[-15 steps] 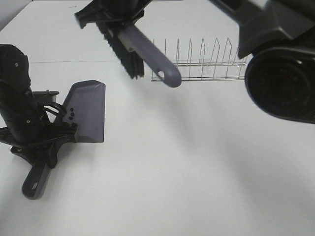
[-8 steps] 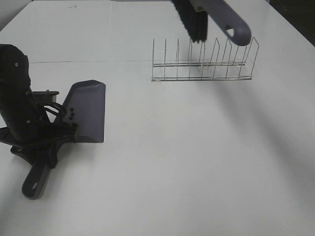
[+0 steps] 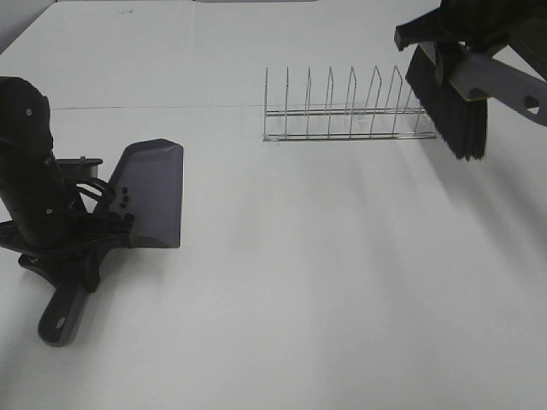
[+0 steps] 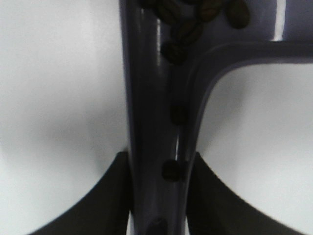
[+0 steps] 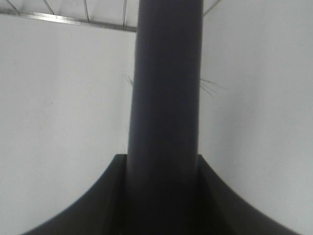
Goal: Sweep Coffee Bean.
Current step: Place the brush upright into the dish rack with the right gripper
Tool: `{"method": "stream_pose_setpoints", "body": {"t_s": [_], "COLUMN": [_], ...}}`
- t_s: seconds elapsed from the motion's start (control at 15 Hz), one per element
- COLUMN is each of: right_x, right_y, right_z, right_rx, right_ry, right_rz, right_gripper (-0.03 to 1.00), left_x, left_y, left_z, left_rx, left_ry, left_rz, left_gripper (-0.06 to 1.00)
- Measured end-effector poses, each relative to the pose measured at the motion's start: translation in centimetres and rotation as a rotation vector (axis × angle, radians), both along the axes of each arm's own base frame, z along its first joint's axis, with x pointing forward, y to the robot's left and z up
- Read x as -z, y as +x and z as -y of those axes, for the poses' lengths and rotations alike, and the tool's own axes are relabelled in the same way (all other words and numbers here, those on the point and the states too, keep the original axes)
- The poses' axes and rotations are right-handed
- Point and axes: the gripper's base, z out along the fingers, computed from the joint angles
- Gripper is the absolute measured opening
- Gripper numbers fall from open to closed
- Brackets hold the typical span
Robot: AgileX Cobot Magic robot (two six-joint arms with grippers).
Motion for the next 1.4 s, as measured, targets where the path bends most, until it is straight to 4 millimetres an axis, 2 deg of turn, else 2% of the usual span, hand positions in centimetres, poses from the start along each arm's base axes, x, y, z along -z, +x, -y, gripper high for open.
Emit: {"method": "stream_pose_setpoints", "body": {"t_s": [0.2,0.4,0.87,1.07,1.2,1.4], "right_x": [3.2,5.7,6.0,8.0,8.4,7.8], "right_y": [-0.6,0.3,1.5,2.8,3.6,5.2], "right_z": [0.2,0.3,0.1,0.3,0.8,1.1], "right_rx": [0.020,0.011,0.024,0.028,0.040,0.052], "right_ry": [0.000,-0.013,0.009,0.011,0.014,0.029], "right_rz": [-0.080,-0.074,0.041,0.047,0.057,0.119], "right_gripper": [0.29,0.29,0.29,0.29,0.29,0.29], "left_x": [0.0,0.0,0.0,0.0,0.0,0.0], "left_y": [0.0,0.0,0.0,0.0,0.0,0.0], "left_z": [0.0,0.0,0.0,0.0,0.0,0.0], "left_rx": [-0.001,-0.001,-0.001,-0.001,0.000,0.010], "left_ry": [-0.001,-0.001,0.000,0.000,-0.001,-0.002], "left_rz": [0.000,0.000,-0.001,-0.001,-0.001,0.000], "left_gripper": [0.26,0.26,0.26,0.26,0.26,0.26]}}
